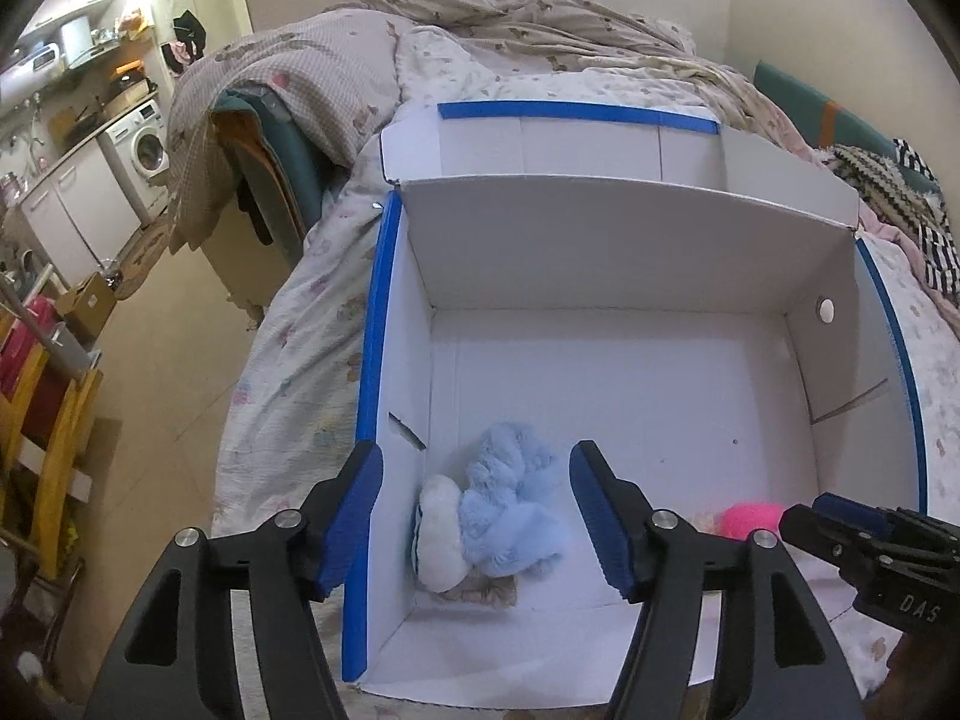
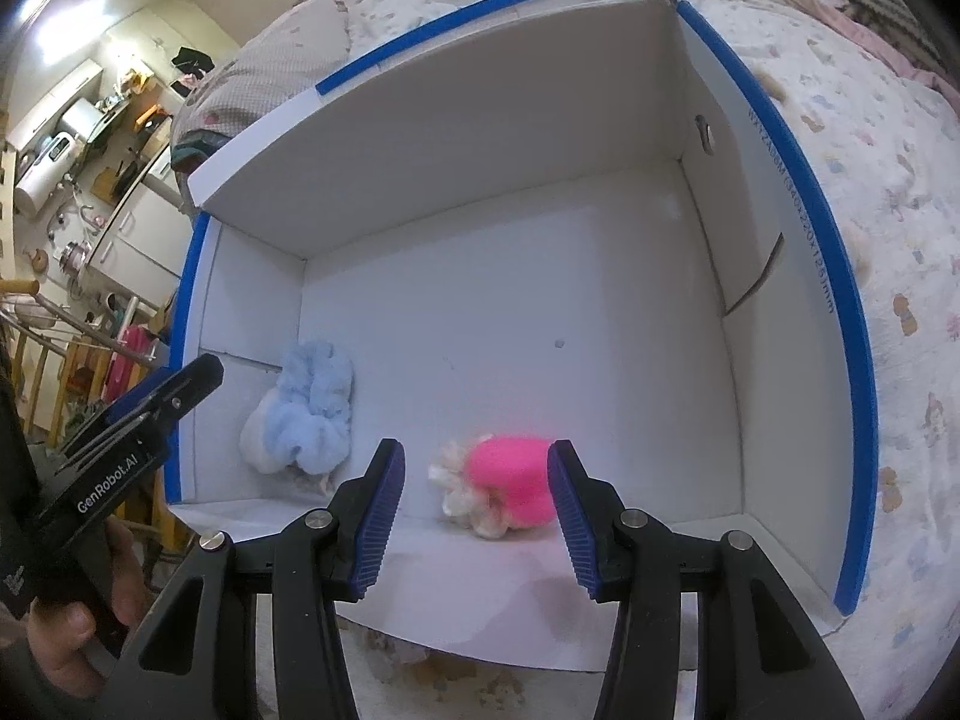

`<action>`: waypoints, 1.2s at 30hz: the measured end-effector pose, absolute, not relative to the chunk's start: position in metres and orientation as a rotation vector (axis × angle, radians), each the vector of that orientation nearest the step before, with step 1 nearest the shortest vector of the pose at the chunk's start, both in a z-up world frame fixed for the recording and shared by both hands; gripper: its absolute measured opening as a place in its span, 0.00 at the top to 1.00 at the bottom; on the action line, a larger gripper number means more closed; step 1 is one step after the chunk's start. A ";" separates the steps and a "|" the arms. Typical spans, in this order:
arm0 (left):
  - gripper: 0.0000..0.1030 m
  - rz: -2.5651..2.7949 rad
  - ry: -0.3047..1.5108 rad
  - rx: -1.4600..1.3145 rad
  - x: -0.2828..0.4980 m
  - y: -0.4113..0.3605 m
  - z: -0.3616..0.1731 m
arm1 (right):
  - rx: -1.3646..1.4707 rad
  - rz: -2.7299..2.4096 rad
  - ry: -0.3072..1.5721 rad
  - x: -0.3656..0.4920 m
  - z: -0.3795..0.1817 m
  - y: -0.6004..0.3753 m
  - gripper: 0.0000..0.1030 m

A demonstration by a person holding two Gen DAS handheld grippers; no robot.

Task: Organize soft objects
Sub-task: 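Open the left tool to drop the blue scrunchie while the right tool releases the pink duck, then withdraw both open tools up and out of the box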

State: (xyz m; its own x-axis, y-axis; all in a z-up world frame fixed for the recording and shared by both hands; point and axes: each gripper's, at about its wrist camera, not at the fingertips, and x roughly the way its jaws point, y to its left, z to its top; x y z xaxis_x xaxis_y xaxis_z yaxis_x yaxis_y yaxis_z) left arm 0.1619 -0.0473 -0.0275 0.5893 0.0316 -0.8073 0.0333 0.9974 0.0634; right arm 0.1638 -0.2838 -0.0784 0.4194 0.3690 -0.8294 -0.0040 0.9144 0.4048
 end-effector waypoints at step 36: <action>0.39 0.028 0.896 0.044 0.154 -0.043 -0.015 | 0.384 0.239 1.030 0.158 -0.063 -0.288 0.01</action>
State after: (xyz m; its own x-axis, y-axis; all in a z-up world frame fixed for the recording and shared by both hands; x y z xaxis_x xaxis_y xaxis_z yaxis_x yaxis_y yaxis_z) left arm 0.1543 -0.0434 -0.0149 0.6247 0.0432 -0.7797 -0.0064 0.9987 0.0502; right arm 0.1576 -0.2883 -0.0626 0.4972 0.3695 -0.7851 -0.0137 0.9080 0.4187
